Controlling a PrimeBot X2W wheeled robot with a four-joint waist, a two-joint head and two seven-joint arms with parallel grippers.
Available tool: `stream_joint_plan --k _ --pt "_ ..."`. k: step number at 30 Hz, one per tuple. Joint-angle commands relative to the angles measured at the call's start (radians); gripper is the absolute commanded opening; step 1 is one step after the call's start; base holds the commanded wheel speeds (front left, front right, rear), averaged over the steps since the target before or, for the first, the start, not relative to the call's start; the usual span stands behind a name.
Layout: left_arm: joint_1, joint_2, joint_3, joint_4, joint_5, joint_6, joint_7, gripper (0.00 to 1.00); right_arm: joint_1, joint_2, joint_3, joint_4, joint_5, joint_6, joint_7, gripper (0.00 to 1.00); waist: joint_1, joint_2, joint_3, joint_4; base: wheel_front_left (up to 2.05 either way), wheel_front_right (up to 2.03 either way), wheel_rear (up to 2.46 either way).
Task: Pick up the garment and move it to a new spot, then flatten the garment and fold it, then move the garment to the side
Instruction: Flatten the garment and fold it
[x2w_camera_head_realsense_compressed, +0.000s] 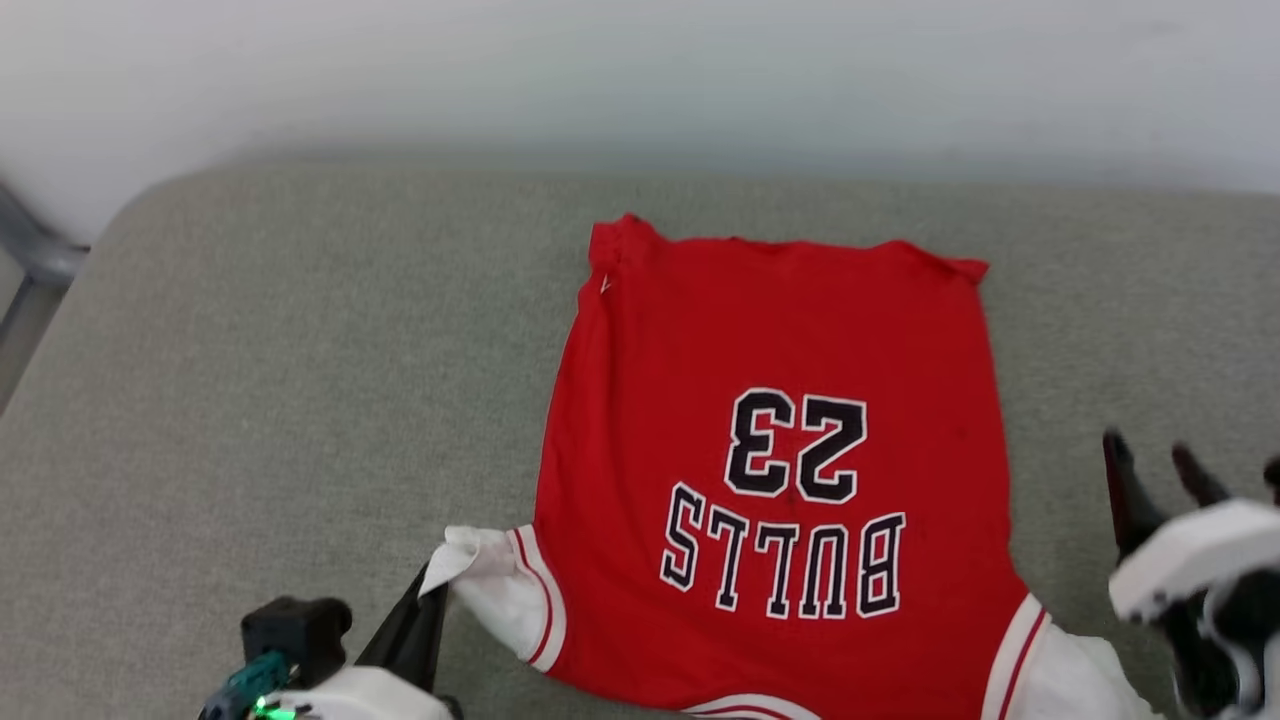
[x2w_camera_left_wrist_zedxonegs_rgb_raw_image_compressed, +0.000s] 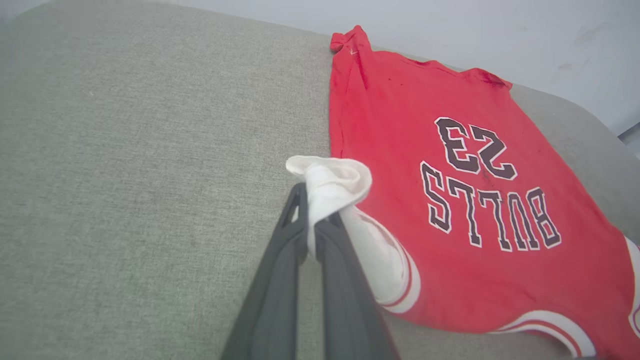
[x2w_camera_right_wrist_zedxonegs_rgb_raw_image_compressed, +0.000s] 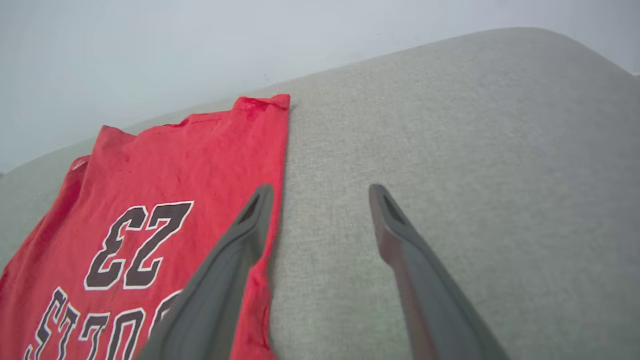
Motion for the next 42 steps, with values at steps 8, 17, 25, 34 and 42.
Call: stream_joint_plan --k 8,17,25,34,42 --pt "-0.141 -0.055 -0.031 -0.004 0.040 -0.038 -0.034 0.00 -0.389 -0.100 -0.019 0.281 -0.012 -0.001 0.084 1.00 -0.0001 -0.0001 0.178 0.101 0.00 0.00 0.00" --pt "-0.268 -0.113 -0.061 0.036 0.058 -0.100 -0.076 0.00 -0.746 -0.214 -0.008 0.501 -0.096 -0.001 0.381 1.00 -0.0001 -0.0001 0.327 0.189 0.00 0.00 0.00" --pt "-0.325 -0.138 -0.071 0.078 0.056 -0.133 -0.102 0.00 -0.859 -0.221 0.006 0.606 -0.173 0.000 0.550 1.00 -0.0001 -0.0001 0.402 0.222 0.00 0.00 0.00" --pt "-0.325 -0.149 -0.070 0.116 0.042 -0.145 -0.123 0.00 -0.814 -0.169 -0.072 0.710 -0.242 -0.001 0.758 0.00 -0.0001 -0.0001 0.397 0.222 0.00 0.00 0.00" --pt "-0.272 -0.128 -0.056 0.177 0.017 -0.135 -0.121 0.00 -0.749 -0.257 -0.022 0.550 -0.197 -0.001 0.665 0.00 -0.0001 -0.0001 0.240 0.188 0.00 0.00 0.00"
